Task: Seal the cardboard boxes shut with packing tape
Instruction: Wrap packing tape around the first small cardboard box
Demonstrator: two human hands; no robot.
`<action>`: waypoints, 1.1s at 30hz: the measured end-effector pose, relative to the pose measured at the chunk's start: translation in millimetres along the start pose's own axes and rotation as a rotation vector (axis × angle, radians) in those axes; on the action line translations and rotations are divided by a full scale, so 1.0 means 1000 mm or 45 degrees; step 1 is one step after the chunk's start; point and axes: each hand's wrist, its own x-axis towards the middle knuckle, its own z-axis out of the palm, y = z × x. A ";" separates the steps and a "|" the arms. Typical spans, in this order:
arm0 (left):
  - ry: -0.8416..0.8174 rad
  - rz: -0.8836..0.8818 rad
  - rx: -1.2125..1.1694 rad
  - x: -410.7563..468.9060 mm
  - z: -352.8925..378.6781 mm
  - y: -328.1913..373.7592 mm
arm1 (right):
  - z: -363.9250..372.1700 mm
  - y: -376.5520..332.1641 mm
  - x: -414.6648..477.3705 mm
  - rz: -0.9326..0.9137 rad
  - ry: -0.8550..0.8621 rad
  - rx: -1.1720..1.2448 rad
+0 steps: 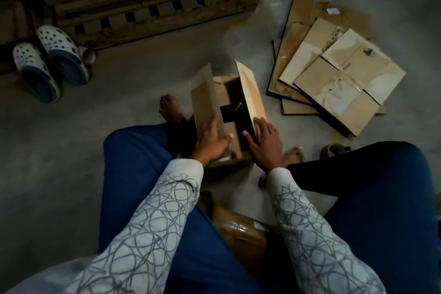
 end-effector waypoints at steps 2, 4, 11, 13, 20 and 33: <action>-0.154 0.048 0.191 -0.003 0.009 -0.004 | 0.007 0.001 -0.002 -0.031 -0.045 -0.014; -0.292 0.053 0.362 -0.003 0.017 -0.006 | 0.014 0.001 -0.007 -0.061 -0.103 -0.058; -0.505 0.097 0.807 0.003 0.043 -0.016 | 0.040 0.015 -0.030 -0.121 -0.391 -0.340; -0.498 0.112 0.877 0.002 0.050 -0.021 | 0.043 0.020 -0.033 -0.145 -0.403 -0.391; -0.434 0.135 1.015 0.010 0.063 -0.036 | 0.046 0.024 -0.031 -0.163 -0.409 -0.340; -0.482 0.098 0.917 0.011 0.056 -0.021 | 0.039 0.025 -0.013 -0.121 -0.461 -0.245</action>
